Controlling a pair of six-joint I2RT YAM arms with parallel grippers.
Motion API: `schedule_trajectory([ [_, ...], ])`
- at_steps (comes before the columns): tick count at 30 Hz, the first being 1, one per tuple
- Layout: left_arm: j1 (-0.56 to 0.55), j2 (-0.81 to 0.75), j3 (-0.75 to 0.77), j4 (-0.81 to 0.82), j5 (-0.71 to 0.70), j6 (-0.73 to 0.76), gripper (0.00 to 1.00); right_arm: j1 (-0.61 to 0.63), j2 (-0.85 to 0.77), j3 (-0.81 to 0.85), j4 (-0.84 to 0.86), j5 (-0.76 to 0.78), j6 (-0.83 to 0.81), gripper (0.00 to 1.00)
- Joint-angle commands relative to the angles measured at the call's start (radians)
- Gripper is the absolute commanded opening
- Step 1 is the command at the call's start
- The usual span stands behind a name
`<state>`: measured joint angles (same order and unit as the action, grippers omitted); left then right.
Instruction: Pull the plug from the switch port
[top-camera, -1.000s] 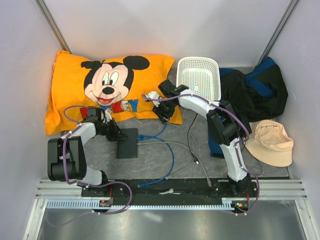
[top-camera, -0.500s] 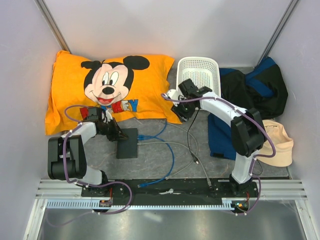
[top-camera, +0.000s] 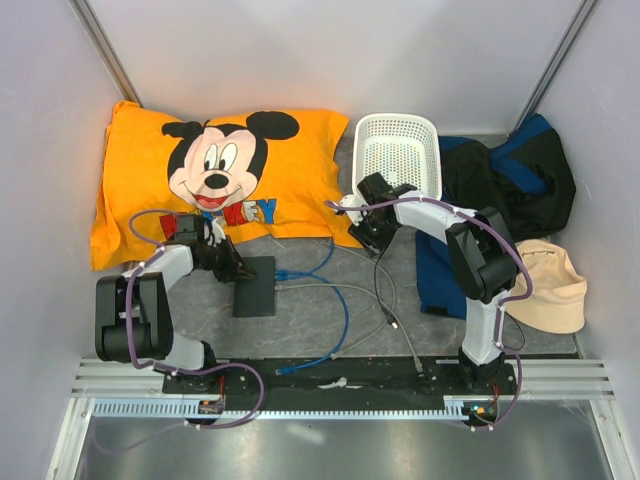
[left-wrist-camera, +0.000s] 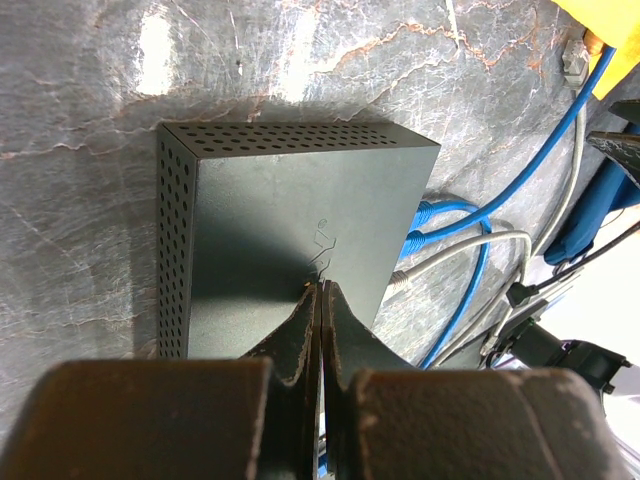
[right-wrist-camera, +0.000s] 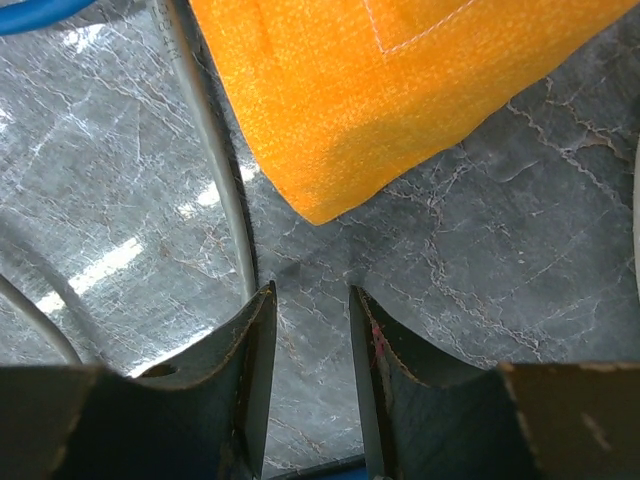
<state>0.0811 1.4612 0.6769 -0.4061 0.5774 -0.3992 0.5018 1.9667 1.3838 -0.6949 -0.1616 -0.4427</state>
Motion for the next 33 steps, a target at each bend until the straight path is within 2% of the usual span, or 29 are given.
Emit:
schedule_trajectory([
  [1,-0.001,0.011,-0.043,0.003,-0.174,0.076,0.02,0.001,-0.034,0.012,0.014,-0.033,0.01,0.42],
  [8,-0.003,0.028,-0.039,0.001,-0.174,0.076,0.02,0.001,-0.092,-0.023,-0.012,-0.116,0.041,0.42],
  [19,-0.001,0.036,-0.036,0.0,-0.177,0.079,0.02,0.003,0.0,-0.055,-0.017,-0.046,0.03,0.42],
  [20,-0.001,0.036,-0.036,0.0,-0.177,0.077,0.02,0.003,0.003,-0.055,-0.017,-0.042,0.021,0.37],
  [24,-0.001,0.034,-0.036,0.001,-0.175,0.077,0.02,0.009,0.001,-0.071,-0.018,-0.039,-0.007,0.29],
  [25,-0.001,0.039,-0.036,0.001,-0.175,0.077,0.02,0.011,0.003,-0.077,-0.023,-0.038,-0.016,0.15],
  [26,-0.003,0.037,-0.036,0.003,-0.174,0.077,0.02,0.015,-0.008,-0.08,-0.031,-0.03,-0.024,0.05],
  [27,-0.003,0.039,-0.036,0.004,-0.174,0.077,0.02,0.015,-0.026,-0.083,-0.025,-0.029,-0.024,0.0],
  [33,-0.001,0.053,-0.031,0.003,-0.172,0.079,0.03,-0.008,-0.38,-0.069,0.05,-0.156,-0.015,0.0],
])
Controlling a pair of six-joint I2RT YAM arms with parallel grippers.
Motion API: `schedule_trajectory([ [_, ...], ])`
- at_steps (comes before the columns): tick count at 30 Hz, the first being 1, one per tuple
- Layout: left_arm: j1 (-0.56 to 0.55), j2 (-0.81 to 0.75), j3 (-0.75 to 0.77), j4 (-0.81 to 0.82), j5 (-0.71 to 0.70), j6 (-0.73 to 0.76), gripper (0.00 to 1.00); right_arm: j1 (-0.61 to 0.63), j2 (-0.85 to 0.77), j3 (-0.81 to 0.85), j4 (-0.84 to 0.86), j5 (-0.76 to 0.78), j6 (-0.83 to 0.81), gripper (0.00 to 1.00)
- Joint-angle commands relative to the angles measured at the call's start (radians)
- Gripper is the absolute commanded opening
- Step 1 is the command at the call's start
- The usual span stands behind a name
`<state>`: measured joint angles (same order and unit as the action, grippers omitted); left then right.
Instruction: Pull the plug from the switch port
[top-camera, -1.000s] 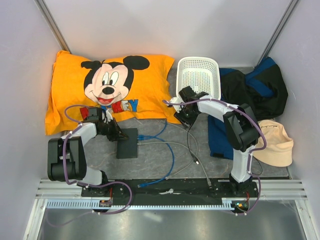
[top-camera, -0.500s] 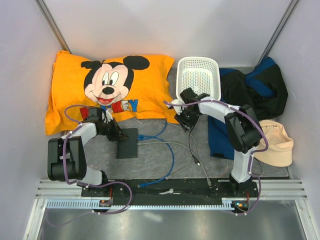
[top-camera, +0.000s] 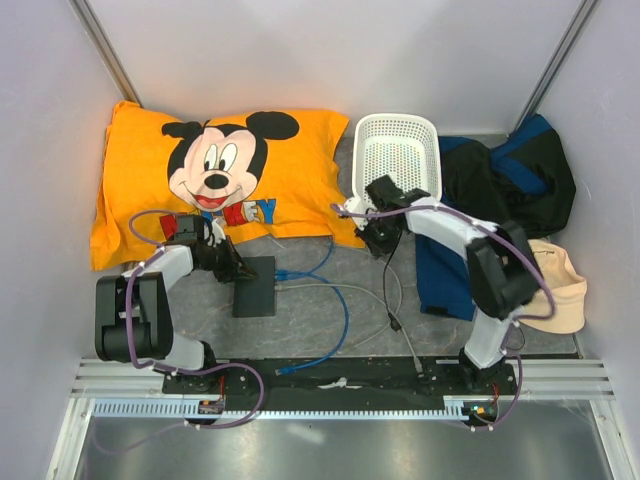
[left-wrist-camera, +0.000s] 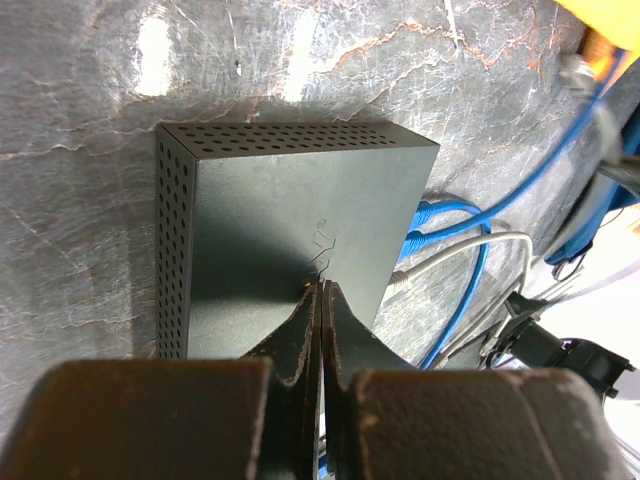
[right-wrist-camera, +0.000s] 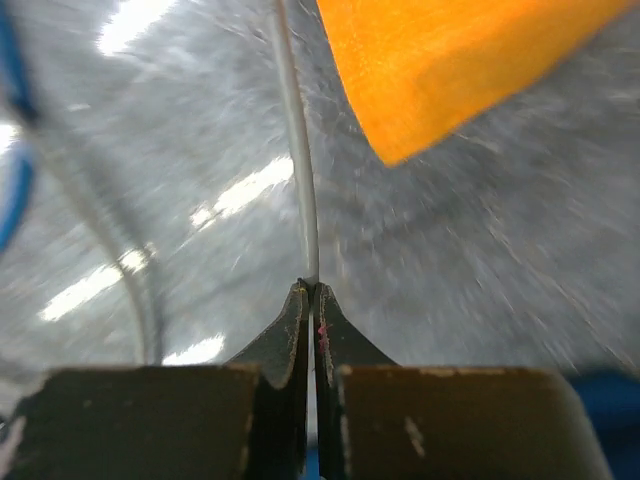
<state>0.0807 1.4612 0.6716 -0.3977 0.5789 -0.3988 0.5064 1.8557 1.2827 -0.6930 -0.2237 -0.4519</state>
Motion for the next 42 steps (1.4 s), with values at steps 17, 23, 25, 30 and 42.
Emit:
schedule_trajectory([
  [17,-0.012,0.085,-0.012,-0.004,-0.169,0.081,0.03,-0.464,-0.544,-0.21,-0.067,0.218,-0.008,0.0],
  [23,-0.012,0.074,-0.015,-0.004,-0.169,0.086,0.03,-0.64,-0.52,-0.204,-0.005,0.227,0.013,0.0],
  [25,-0.012,0.071,-0.017,-0.004,-0.171,0.086,0.03,-0.64,-0.536,-0.148,-0.014,0.126,-0.004,0.2],
  [30,-0.012,0.067,-0.02,-0.003,-0.174,0.084,0.03,-0.514,-0.569,-0.023,0.039,-0.152,0.076,0.59],
  [42,-0.012,0.059,-0.023,-0.006,-0.18,0.089,0.03,-0.088,-0.071,0.248,0.006,-0.612,0.202,0.7],
])
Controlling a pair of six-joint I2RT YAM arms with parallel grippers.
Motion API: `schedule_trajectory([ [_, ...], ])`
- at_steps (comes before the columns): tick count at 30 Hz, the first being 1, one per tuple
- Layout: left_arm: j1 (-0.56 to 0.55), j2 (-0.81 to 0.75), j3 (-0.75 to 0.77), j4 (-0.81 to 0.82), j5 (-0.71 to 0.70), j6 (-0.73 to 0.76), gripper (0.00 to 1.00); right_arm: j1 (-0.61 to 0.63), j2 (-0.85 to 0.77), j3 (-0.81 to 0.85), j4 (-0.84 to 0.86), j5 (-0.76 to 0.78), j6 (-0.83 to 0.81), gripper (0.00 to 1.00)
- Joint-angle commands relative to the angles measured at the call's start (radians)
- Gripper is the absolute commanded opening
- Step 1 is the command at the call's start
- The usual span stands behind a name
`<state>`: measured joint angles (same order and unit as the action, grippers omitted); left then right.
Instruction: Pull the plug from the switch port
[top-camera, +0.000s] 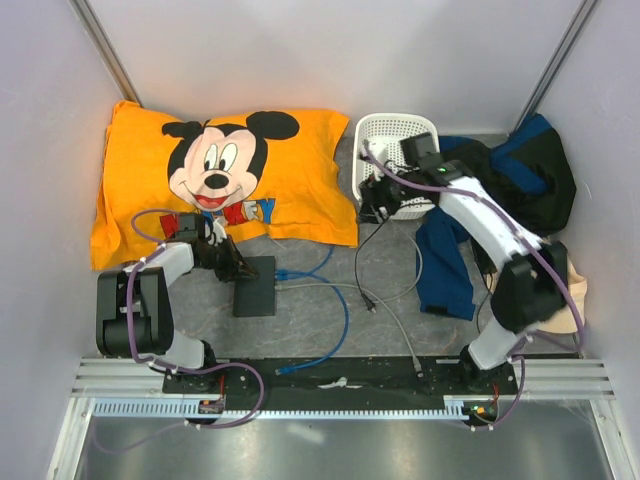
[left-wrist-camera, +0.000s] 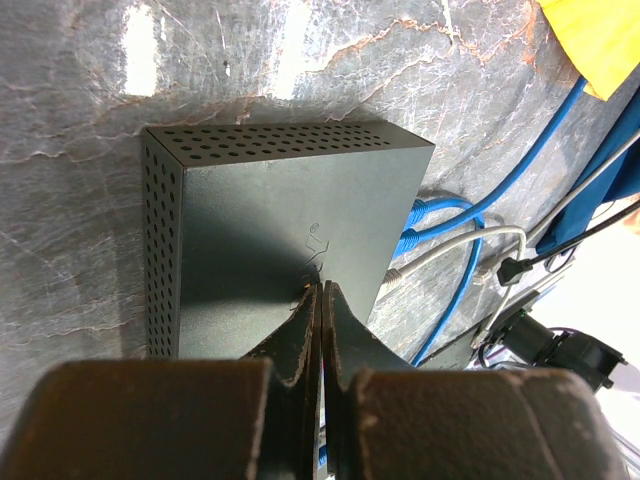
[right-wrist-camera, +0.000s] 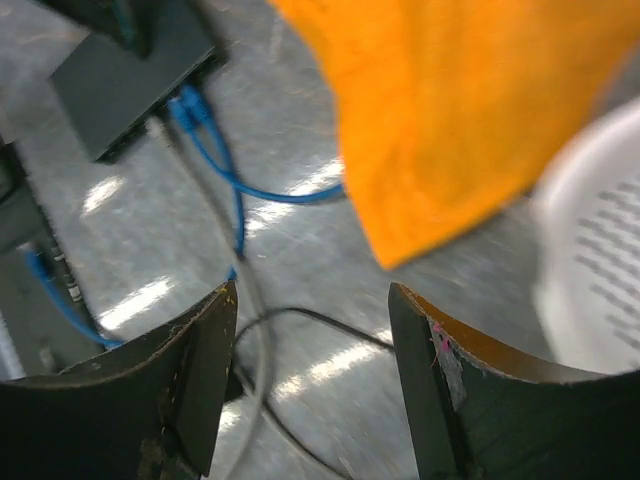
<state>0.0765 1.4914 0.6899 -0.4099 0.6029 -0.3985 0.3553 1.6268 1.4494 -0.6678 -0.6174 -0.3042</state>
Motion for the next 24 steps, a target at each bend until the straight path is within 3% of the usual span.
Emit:
schedule_trajectory([
  [1,-0.007,0.024,-0.043,0.006,-0.204,0.089,0.03,0.082,0.235,0.15,-0.029,-0.258,0.05,0.7],
  [8,-0.007,0.012,-0.049,0.011,-0.203,0.087,0.03,0.23,0.527,0.42,-0.013,-0.356,0.149,0.7],
  [24,-0.006,0.029,-0.046,0.011,-0.209,0.086,0.03,0.363,0.864,0.569,0.139,-0.34,0.336,0.66],
])
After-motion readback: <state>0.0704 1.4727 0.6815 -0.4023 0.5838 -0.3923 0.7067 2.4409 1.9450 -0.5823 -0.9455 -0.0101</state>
